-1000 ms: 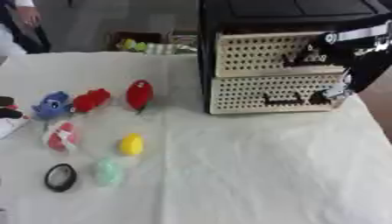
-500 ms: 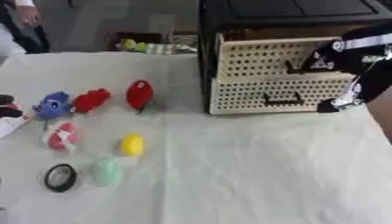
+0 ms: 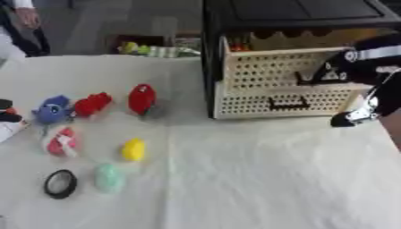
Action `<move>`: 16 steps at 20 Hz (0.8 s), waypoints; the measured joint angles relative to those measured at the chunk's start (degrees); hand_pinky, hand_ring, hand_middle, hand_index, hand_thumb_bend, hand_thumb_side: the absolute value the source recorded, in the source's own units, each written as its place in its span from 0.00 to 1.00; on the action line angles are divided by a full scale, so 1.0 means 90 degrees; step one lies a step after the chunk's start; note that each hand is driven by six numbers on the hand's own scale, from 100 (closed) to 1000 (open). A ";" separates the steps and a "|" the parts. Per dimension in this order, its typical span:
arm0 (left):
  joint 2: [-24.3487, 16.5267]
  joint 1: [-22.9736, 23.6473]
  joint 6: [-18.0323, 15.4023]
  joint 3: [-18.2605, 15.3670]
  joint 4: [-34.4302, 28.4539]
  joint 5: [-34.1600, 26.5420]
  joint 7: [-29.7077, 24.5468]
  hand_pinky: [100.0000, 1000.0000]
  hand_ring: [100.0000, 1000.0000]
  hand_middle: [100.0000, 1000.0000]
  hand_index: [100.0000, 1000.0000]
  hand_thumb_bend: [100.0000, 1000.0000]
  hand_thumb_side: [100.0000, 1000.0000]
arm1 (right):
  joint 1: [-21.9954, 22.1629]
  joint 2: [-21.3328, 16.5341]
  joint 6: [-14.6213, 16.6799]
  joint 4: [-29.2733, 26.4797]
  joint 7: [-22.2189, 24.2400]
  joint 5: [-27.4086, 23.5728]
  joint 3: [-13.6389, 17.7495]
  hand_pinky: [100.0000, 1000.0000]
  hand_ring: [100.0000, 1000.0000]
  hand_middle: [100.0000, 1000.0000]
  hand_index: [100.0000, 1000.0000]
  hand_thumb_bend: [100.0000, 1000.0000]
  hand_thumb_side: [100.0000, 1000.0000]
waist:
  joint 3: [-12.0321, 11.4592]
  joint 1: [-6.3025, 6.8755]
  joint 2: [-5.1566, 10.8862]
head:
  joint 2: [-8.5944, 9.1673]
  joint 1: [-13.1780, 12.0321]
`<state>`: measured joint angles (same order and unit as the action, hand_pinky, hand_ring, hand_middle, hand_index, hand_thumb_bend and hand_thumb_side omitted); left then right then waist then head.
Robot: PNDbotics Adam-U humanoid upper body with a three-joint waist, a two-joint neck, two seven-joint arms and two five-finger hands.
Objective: Pick up objects from table and place into drawer.
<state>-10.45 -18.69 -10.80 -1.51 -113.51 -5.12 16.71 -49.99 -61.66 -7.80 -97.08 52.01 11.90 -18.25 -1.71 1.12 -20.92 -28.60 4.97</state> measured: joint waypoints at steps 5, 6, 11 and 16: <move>0.0000 -0.0001 0.0002 0.0002 0.0000 -0.0024 -0.0017 0.43 0.52 0.61 0.76 0.00 0.96 | 0.0244 -0.0180 -0.0089 -0.0345 -0.0006 -0.0115 0.0107 0.00 0.00 0.00 0.83 0.41 0.27 | 0.0007 0.0003 0.0000 | 0.0001 0.0018; 0.0000 -0.0001 0.0002 0.0003 0.0000 -0.0028 -0.0019 0.43 0.52 0.61 0.76 0.00 0.96 | 0.0293 -0.0207 -0.0107 -0.0410 -0.0005 -0.0137 0.0130 0.00 0.00 0.00 0.83 0.41 0.27 | 0.0007 0.0006 0.0000 | 0.0001 0.0018; 0.0000 -0.0002 -0.0003 0.0025 0.0000 -0.0044 -0.0026 0.43 0.52 0.61 0.76 0.00 0.95 | 0.0456 -0.0306 -0.0218 -0.0673 -0.0012 -0.0216 0.0217 0.00 0.00 0.00 0.82 0.41 0.27 | 0.0007 0.0018 0.0000 | 0.0003 0.0023; 0.0001 -0.0002 -0.0004 0.0032 0.0000 -0.0049 -0.0027 0.43 0.52 0.62 0.76 0.00 0.95 | 0.0525 -0.0319 -0.0285 -0.0793 -0.0015 -0.0254 0.0222 0.00 0.00 0.00 0.82 0.41 0.27 | 0.0017 0.0024 0.0000 | 0.0004 0.0023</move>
<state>-10.44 -18.71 -10.84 -1.22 -113.51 -5.56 16.46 -45.27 -64.54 -10.36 -104.21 51.87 9.62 -16.25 -1.56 1.33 -20.92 -28.57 5.18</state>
